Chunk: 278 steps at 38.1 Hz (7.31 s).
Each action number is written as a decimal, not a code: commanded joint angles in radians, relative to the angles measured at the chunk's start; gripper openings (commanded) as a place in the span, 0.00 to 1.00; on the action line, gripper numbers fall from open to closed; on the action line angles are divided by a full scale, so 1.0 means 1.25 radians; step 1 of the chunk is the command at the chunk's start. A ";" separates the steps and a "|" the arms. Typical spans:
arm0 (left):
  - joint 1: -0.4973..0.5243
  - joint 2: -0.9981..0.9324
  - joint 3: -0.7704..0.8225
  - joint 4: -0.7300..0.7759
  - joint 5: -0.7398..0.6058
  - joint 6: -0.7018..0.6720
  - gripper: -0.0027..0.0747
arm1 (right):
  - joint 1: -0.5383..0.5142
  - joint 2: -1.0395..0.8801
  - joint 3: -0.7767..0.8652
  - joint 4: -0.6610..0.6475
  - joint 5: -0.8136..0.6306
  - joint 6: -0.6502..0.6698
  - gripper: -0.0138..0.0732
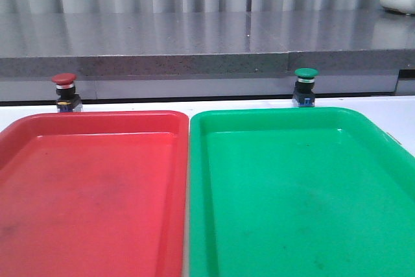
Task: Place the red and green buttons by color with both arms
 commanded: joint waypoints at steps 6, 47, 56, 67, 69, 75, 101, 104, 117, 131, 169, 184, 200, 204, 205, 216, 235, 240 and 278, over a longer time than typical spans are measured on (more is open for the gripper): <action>0.000 0.230 -0.132 -0.008 -0.044 -0.005 0.79 | 0.001 0.009 -0.027 0.000 -0.059 -0.004 0.90; -0.098 1.169 -0.993 0.011 0.465 0.038 0.79 | 0.001 0.009 -0.027 0.000 -0.058 -0.004 0.90; -0.097 1.235 -1.033 0.011 0.437 0.038 0.67 | 0.001 0.009 -0.027 0.000 -0.057 -0.004 0.90; -0.097 1.235 -1.034 0.011 0.445 0.038 0.20 | 0.001 0.009 -0.027 0.000 -0.056 -0.004 0.90; -0.097 1.235 -1.042 0.011 0.459 0.038 0.16 | 0.001 0.009 -0.027 0.000 -0.056 -0.004 0.90; -0.097 1.194 -1.042 0.011 0.487 0.038 0.11 | 0.001 0.009 -0.027 0.000 -0.056 -0.004 0.90; -0.331 0.837 -0.397 -0.070 0.306 -0.033 0.11 | 0.001 0.009 -0.027 0.000 -0.054 -0.004 0.90; -0.331 0.837 -0.381 -0.070 0.306 -0.041 0.11 | 0.001 0.009 -0.027 0.000 -0.054 -0.004 0.90; -0.331 0.831 -0.379 -0.070 0.309 -0.047 0.34 | 0.001 0.009 -0.027 0.000 -0.054 -0.004 0.90; -0.331 0.744 -0.400 -0.068 0.311 -0.047 0.81 | 0.001 0.009 -0.027 0.000 -0.054 -0.004 0.90; -0.095 -0.075 -0.005 0.021 0.197 -0.047 0.01 | 0.001 0.009 -0.027 0.000 -0.054 -0.004 0.90; -0.095 -0.417 0.086 0.001 0.188 -0.047 0.01 | 0.001 0.009 -0.027 0.000 -0.054 -0.004 0.90; -0.095 -0.428 0.086 0.001 0.188 -0.047 0.01 | 0.001 0.009 -0.027 0.000 -0.054 -0.004 0.90; -0.095 -0.428 0.086 0.001 0.188 -0.047 0.01 | 0.001 0.009 -0.027 0.000 -0.054 -0.004 0.90; -0.095 -0.428 0.086 0.001 0.188 -0.047 0.01 | 0.001 0.009 -0.027 0.000 -0.054 -0.004 0.90; -0.095 -0.428 0.086 0.001 0.188 -0.047 0.01 | 0.001 0.073 -0.037 0.000 -0.136 -0.003 0.90; -0.095 -0.428 0.086 0.001 0.188 -0.047 0.01 | 0.014 0.701 -0.305 0.000 -0.243 -0.003 0.90; -0.095 -0.428 0.086 0.001 0.188 -0.047 0.01 | 0.054 0.861 -0.423 0.000 -0.194 -0.003 0.90; -0.095 -0.428 0.086 0.001 0.188 -0.047 0.01 | 0.115 1.312 -1.037 0.041 0.209 0.006 0.45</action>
